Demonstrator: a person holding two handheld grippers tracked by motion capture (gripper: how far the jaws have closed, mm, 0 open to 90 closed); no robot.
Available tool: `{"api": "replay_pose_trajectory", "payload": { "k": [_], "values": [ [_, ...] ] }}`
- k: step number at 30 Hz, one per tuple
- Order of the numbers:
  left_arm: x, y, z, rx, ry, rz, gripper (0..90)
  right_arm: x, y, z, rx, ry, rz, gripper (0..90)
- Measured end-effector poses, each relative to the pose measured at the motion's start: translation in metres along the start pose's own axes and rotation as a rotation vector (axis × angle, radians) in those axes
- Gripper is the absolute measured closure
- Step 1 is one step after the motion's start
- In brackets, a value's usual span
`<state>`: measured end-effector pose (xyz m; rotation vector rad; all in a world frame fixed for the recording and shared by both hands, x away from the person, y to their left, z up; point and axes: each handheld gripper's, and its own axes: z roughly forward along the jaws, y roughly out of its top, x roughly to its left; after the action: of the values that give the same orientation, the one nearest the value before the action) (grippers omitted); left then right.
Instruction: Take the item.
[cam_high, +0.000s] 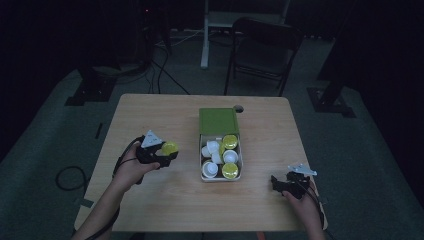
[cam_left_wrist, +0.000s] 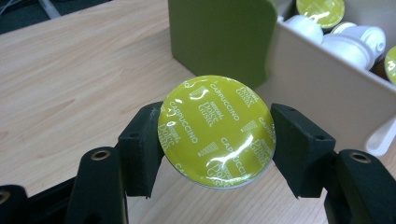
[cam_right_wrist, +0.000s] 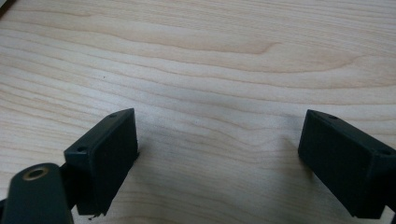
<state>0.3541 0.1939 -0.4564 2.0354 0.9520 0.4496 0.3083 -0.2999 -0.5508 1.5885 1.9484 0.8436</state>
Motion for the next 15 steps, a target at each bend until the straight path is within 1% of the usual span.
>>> {"api": "replay_pose_trajectory", "payload": {
  "k": [2,4,7,8,10,15],
  "values": [
    [0.002,-0.004,-0.002,0.000,0.007,-0.008,38.8,0.000,0.000,0.000,0.000,0.000,0.000,11.4],
    [0.005,-0.009,-0.003,0.005,0.006,-0.019,38.8,0.000,0.000,0.000,0.000,0.000,0.000,11.4],
    [0.008,-0.016,-0.004,-0.008,0.012,-0.026,38.7,0.000,0.000,0.000,0.000,0.000,0.000,11.4],
    [0.009,-0.018,-0.003,-0.013,0.011,-0.035,38.7,0.000,0.000,0.000,0.000,0.000,0.000,11.4],
    [0.011,-0.023,-0.003,-0.007,0.019,-0.027,38.7,0.000,0.000,0.000,0.000,0.000,0.000,11.4],
    [0.014,-0.033,-0.004,-0.002,0.025,-0.043,38.7,0.000,0.000,0.000,0.000,0.000,0.000,11.4]
  ]
}}
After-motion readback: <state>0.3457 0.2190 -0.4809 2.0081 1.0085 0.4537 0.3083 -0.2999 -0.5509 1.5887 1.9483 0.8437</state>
